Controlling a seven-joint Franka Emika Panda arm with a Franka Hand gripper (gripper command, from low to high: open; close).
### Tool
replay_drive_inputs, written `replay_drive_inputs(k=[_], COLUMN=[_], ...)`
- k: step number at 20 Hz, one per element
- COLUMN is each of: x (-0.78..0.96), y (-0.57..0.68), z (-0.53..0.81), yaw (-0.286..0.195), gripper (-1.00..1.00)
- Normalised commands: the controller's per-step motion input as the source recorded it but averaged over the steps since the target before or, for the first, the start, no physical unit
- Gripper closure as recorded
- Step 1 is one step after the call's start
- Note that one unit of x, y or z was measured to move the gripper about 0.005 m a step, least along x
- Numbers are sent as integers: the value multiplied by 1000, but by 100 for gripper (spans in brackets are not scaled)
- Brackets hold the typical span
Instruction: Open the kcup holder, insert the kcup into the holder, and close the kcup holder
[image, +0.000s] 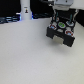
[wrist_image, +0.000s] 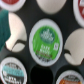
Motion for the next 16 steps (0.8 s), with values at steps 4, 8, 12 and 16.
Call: replay_drive_inputs(k=[4, 8, 12, 16], x=[777, 847, 831, 626], y=[-419, -336, -193, 14], z=[154, 52, -7, -158], yaw=[6, 3, 7, 41], gripper=[-100, -100, -100, -100])
